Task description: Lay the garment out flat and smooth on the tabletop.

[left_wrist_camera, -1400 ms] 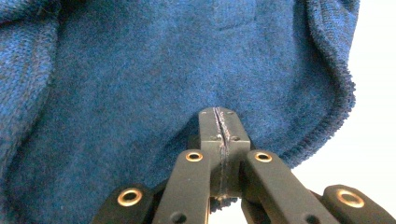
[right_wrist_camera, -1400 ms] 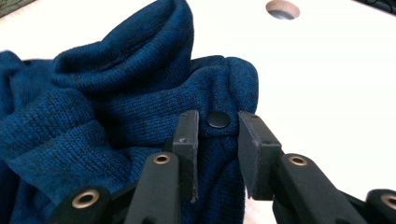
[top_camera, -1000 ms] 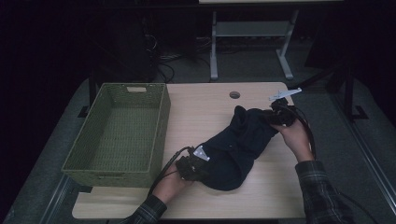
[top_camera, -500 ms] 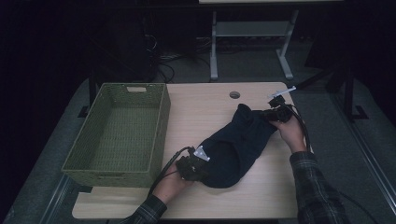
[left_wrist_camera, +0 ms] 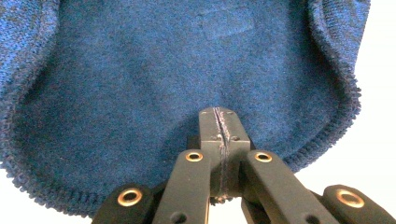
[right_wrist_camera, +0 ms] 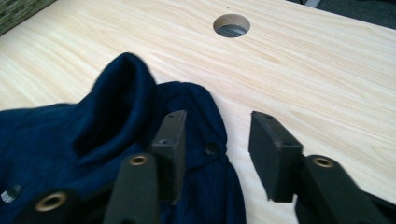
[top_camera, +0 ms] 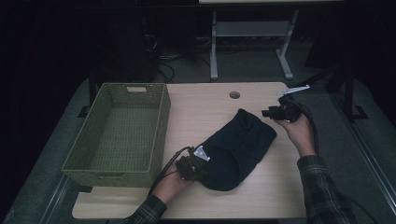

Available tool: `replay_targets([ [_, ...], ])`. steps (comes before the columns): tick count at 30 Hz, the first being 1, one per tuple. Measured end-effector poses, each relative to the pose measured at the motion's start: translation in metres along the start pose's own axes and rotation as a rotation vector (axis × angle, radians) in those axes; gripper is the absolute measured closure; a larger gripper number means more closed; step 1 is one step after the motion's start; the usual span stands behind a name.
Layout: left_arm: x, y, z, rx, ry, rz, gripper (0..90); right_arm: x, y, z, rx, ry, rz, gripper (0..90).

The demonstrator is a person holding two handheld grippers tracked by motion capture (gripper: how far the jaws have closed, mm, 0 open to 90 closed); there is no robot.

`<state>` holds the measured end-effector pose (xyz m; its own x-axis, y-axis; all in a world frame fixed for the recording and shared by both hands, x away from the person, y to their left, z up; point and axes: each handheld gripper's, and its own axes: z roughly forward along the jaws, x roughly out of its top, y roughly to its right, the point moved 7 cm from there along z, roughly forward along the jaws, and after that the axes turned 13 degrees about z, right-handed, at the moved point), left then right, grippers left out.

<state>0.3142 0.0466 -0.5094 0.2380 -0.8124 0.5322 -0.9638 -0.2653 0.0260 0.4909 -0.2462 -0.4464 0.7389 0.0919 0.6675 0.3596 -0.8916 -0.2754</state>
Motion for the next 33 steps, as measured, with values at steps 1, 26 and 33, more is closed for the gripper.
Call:
replay_targets([
  [1, 0.000, 0.000, 0.000, 0.000, -0.001, 0.001, 89.8, -0.002, -0.003, -0.007, 0.003, 0.010, -0.003, 62.7],
  [26, 0.001, -0.001, 0.000, 0.004, -0.001, -0.005, 89.8, -0.067, -0.056, -0.042, 0.152, -0.060, -0.053, 89.9],
  [33, 0.001, 0.001, 0.000, 0.000, -0.016, -0.003, 89.6, -0.095, -0.085, -0.041, 0.189, -0.088, -0.104, 89.9],
])
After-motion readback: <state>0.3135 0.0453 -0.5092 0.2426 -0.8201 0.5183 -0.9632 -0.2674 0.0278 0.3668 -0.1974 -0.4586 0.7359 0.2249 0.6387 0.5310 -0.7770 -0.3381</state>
